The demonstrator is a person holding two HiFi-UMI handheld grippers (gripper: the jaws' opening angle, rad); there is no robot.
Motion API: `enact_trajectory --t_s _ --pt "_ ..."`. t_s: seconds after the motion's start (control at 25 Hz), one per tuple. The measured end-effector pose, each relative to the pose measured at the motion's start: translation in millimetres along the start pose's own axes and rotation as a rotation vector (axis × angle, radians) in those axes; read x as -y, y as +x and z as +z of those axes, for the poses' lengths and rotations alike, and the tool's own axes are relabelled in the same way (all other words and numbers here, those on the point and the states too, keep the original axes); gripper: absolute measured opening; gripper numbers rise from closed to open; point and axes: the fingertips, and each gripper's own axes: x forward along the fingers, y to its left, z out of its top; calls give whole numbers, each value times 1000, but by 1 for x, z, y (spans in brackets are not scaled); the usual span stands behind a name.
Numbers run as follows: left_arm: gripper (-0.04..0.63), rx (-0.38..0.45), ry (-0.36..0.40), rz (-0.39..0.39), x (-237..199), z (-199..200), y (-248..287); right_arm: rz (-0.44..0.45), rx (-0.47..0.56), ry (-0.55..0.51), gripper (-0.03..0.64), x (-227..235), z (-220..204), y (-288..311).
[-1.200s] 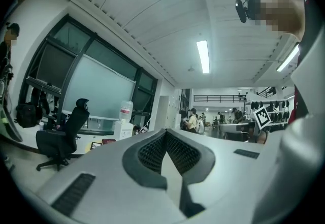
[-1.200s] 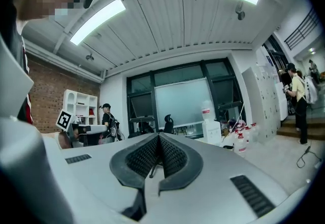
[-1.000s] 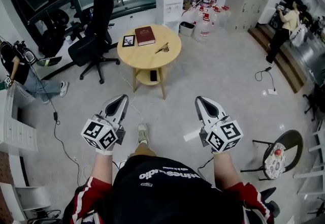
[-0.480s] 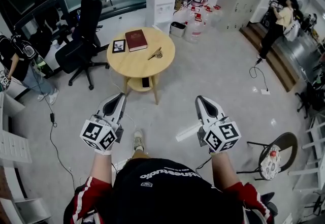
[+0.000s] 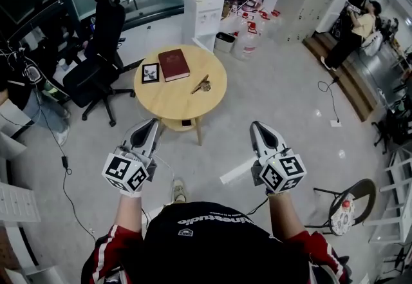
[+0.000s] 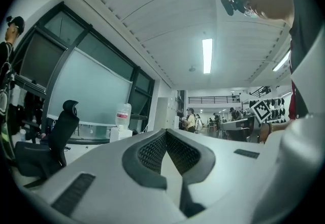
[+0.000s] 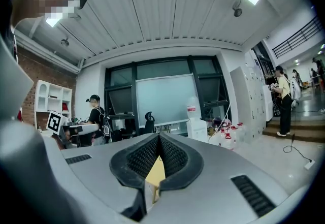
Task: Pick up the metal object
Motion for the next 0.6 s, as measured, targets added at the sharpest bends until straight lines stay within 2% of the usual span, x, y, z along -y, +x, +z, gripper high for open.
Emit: enact_trajectory --t_s 0.24,0.6 --pt "17 -7 13 -20 -71 14 38 -45 -4 13 22 8 16 72" --pt "17 3 -24 -45 -163 17 80 -70 -47 5 22 -4 17 167"
